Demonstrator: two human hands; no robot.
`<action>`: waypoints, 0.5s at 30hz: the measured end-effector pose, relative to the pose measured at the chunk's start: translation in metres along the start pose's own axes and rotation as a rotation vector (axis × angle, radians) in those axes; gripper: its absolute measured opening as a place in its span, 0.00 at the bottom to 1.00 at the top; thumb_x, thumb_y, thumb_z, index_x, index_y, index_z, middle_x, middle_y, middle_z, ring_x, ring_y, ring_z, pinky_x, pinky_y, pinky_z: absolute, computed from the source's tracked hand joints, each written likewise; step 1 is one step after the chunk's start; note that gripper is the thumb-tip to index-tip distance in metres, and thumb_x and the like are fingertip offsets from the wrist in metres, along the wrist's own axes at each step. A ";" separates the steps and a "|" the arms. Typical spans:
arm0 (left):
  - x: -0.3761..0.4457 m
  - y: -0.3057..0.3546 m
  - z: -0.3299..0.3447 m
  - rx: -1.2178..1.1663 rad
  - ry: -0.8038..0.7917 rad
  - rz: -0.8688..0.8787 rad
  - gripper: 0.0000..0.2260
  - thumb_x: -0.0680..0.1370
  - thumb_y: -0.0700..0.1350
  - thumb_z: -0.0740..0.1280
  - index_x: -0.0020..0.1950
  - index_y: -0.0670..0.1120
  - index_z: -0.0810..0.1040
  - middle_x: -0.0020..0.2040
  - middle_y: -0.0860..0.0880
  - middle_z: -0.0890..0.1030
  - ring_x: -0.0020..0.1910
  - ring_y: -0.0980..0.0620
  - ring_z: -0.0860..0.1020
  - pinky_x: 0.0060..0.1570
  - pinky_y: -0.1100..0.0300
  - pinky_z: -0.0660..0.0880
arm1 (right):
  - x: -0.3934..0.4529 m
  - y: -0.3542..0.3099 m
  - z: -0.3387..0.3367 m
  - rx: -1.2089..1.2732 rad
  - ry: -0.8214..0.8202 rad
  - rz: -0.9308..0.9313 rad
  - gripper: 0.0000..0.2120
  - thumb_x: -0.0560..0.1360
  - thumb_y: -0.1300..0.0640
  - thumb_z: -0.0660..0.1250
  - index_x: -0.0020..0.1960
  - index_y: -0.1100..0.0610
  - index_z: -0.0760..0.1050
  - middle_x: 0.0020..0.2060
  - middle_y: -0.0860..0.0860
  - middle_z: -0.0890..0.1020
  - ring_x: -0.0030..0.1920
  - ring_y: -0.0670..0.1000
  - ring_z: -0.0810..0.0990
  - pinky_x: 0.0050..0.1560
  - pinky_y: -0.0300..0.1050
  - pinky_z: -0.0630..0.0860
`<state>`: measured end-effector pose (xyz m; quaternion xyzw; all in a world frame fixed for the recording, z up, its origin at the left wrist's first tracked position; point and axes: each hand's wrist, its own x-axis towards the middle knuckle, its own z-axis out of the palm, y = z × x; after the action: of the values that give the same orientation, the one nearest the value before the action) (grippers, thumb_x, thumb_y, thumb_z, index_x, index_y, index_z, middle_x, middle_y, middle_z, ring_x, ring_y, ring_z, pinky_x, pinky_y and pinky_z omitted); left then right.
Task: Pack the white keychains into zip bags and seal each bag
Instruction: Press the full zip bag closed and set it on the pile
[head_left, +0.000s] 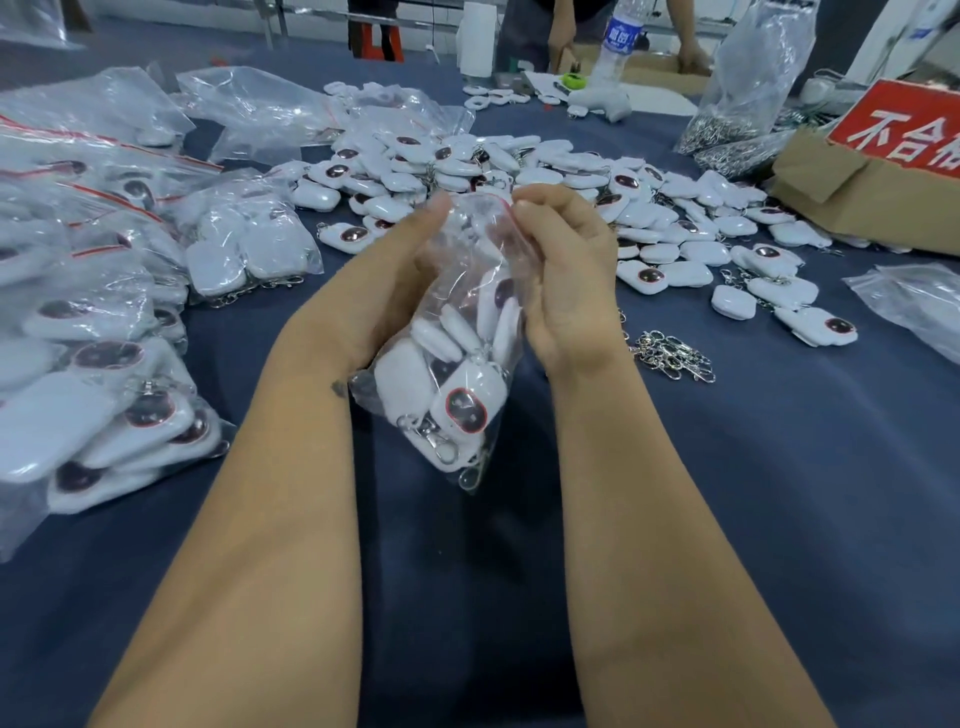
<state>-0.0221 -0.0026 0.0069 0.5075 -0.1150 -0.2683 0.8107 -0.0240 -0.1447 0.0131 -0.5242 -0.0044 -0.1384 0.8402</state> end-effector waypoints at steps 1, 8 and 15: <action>-0.001 0.000 0.001 0.037 0.020 0.013 0.23 0.75 0.59 0.63 0.41 0.42 0.87 0.41 0.43 0.86 0.38 0.48 0.85 0.32 0.61 0.80 | -0.003 0.000 0.002 0.021 0.001 -0.022 0.07 0.78 0.72 0.61 0.46 0.64 0.74 0.35 0.54 0.79 0.31 0.44 0.80 0.36 0.36 0.79; 0.015 0.000 -0.011 0.145 0.351 0.193 0.09 0.81 0.42 0.65 0.45 0.44 0.83 0.40 0.46 0.86 0.37 0.51 0.84 0.36 0.60 0.79 | 0.004 0.008 0.003 -0.055 0.208 0.018 0.07 0.76 0.65 0.69 0.53 0.58 0.76 0.50 0.56 0.79 0.51 0.53 0.77 0.63 0.53 0.74; 0.014 0.001 -0.014 -0.210 0.190 0.271 0.16 0.83 0.52 0.58 0.60 0.47 0.80 0.58 0.39 0.83 0.57 0.41 0.82 0.53 0.48 0.80 | 0.000 0.016 0.013 -0.238 0.184 0.169 0.19 0.77 0.47 0.70 0.47 0.65 0.82 0.47 0.65 0.83 0.46 0.59 0.79 0.61 0.66 0.75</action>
<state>-0.0039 0.0010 0.0005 0.4231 -0.0763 -0.1182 0.8951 -0.0180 -0.1267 0.0045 -0.6037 0.1332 -0.1142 0.7776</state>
